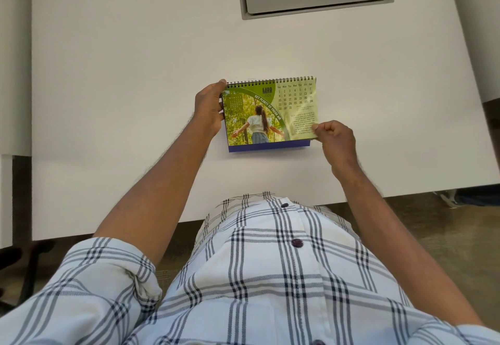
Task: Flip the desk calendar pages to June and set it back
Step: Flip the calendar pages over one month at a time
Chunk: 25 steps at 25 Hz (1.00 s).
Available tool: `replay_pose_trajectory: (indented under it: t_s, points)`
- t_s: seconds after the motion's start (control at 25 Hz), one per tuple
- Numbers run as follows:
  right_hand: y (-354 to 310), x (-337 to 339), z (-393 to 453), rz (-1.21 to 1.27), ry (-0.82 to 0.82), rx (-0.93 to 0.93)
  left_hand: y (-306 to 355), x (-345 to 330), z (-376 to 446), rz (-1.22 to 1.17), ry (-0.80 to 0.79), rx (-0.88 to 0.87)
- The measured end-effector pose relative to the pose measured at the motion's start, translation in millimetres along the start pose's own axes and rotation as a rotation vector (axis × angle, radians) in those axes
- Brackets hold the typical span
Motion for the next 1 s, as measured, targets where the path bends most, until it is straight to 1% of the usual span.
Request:
replay_pose_trajectory:
  t_s: [0.08, 0.16, 0.24, 0.32, 0.4, 0.48, 0.6, 0.8, 1.0]
  points:
    - [-7.2, 0.9, -3.2, -0.024, -0.007, 0.013, 0.5, -0.1, -0.1, 0.001, -0.003, 0.001]
    - [-15.9, 1.4, -6.0, 0.036, -0.028, -0.031, 0.6, 0.5, -0.1, 0.004, 0.000, 0.000]
    - [-28.7, 4.1, -8.9, 0.159, -0.076, -0.105, 0.3, 1.0, -0.6, 0.005, 0.004, 0.002]
    - [-45.0, 6.0, -12.7, 0.354, -0.166, -0.196, 1.0, 1.4, -2.3, 0.000, 0.011, 0.006]
    - [-61.8, 7.6, -12.9, 0.504, -0.241, -0.237, 2.0, 0.9, -3.6, -0.018, 0.008, 0.010]
    - [-78.2, 7.6, -10.5, 0.589, -0.285, -0.253, 2.8, 0.8, -6.1, -0.040, -0.018, 0.005]
    - [-101.5, 4.2, -4.3, 0.710, -0.314, -0.330, 3.0, 1.5, -12.0, -0.014, -0.045, -0.013]
    - [-135.3, -5.2, 5.5, 0.754, -0.295, -0.370, 4.9, -1.6, -17.1, -0.026, -0.032, 0.007]
    - [-155.2, -16.4, 15.9, 0.784, -0.276, -0.419, 3.1, -3.7, -16.3, 0.025, -0.012, -0.019]
Point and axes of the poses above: each hand's wrist, its own z-axis towards the middle knuckle, its own x-axis out of the back of the hand, y = z × x, the point moved 3 cm from there along z, towards the middle knuckle, and after that the axes turned 14 degrees about y, right-handed, at the moved point
